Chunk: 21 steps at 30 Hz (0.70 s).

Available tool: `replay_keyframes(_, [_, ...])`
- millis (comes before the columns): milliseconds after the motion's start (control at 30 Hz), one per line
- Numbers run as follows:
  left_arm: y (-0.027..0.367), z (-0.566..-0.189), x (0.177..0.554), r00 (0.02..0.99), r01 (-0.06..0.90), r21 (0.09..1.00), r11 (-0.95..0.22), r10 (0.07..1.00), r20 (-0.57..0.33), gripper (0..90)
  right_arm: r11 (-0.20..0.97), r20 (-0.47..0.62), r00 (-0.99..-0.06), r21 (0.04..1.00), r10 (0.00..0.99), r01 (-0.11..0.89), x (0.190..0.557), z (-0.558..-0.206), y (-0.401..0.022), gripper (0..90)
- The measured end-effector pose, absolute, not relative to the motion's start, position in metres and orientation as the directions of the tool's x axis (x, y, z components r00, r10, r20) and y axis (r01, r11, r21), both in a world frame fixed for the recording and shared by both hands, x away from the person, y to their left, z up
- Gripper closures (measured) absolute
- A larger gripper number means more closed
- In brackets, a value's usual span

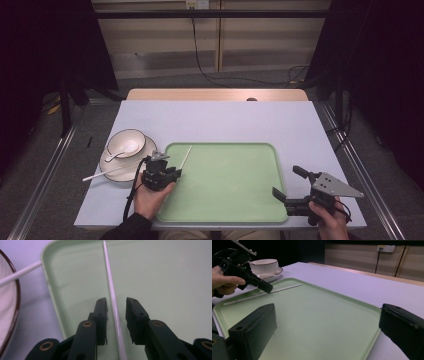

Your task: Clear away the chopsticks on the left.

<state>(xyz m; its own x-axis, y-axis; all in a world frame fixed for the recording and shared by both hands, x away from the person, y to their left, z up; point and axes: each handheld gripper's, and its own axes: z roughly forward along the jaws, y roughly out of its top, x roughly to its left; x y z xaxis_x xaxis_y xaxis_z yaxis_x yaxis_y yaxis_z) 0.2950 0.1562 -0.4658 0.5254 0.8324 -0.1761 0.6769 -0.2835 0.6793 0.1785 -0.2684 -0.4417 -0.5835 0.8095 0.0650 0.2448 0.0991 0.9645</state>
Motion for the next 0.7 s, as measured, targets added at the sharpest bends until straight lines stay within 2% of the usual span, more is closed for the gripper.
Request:
replay_keyframes(67, [0.158, -0.463, 0.294, 0.544, 0.647, 0.704, -0.293, 0.825, -0.157, 64.4, 0.099, 0.065, -0.584, 0.965, 0.809, 0.244, 0.178, -0.442, -0.268, 1.1])
replay_keyframes(100, [0.158, -0.462, 0.293, 0.554, 0.632, 0.715, -0.299, 0.819, -0.147, 64.4, 0.099, 0.065, -0.584, 0.965, 0.809, 0.245, 0.178, -0.442, -0.268, 1.1])
replay_keyframes(200, [0.159, -0.460, 0.292, 0.585, 0.611, 0.729, -0.310, 0.797, -0.152, 53.1, 0.098, 0.066, -0.583, 0.965, 0.810, 0.244, 0.178, -0.441, -0.268, 1.1])
replay_keyframes(233, [0.161, -0.459, 0.292, 0.597, 0.605, 0.735, -0.307, 0.785, -0.164, 53.1, 0.097, 0.066, -0.583, 0.965, 0.810, 0.245, 0.178, -0.442, -0.268, 1.1])
replay_keyframes(300, [0.161, -0.455, 0.288, 0.611, 0.578, 0.754, -0.311, 0.778, -0.147, 38.5, 0.098, 0.068, -0.587, 0.964, 0.807, 0.246, 0.178, -0.441, -0.267, 1.1])
replay_keyframes(367, [0.165, -0.452, 0.283, 0.632, 0.541, 0.780, -0.315, 0.764, -0.131, 30.6, 0.099, 0.069, -0.588, 0.964, 0.806, 0.248, 0.179, -0.441, -0.267, 1.1])
replay_keyframes(467, [0.169, -0.449, 0.280, 0.646, 0.503, 0.802, -0.323, 0.756, -0.101, 25.2, 0.100, 0.067, -0.588, 0.964, 0.806, 0.246, 0.178, -0.441, -0.267, 1.1])
replay_keyframes(500, [0.172, -0.448, 0.277, 0.664, 0.465, 0.817, -0.342, 0.745, -0.065, 25.2, 0.099, 0.067, -0.587, 0.964, 0.807, 0.245, 0.178, -0.441, -0.267, 1.1])
replay_keyframes(533, [0.174, -0.448, 0.276, 0.661, 0.459, 0.821, -0.340, 0.748, -0.060, 24.6, 0.103, 0.065, -0.590, 0.964, 0.805, 0.245, 0.178, -0.441, -0.267, 1.1])
replay_keyframes(567, [0.176, -0.448, 0.275, 0.662, 0.470, 0.814, -0.342, 0.747, -0.068, 19.3, 0.106, 0.062, -0.590, 0.964, 0.805, 0.245, 0.178, -0.441, -0.267, 1.1])
replay_keyframes(667, [0.182, -0.451, 0.275, 0.676, 0.478, 0.808, -0.345, 0.732, -0.087, 15.2, 0.103, 0.065, -0.592, 0.964, 0.804, 0.246, 0.179, -0.441, -0.266, 1.1])
replay_keyframes(700, [0.187, -0.451, 0.274, 0.677, 0.456, 0.825, -0.335, 0.732, -0.076, 13.4, 0.103, 0.065, -0.591, 0.964, 0.804, 0.245, 0.179, -0.441, -0.266, 1.1])
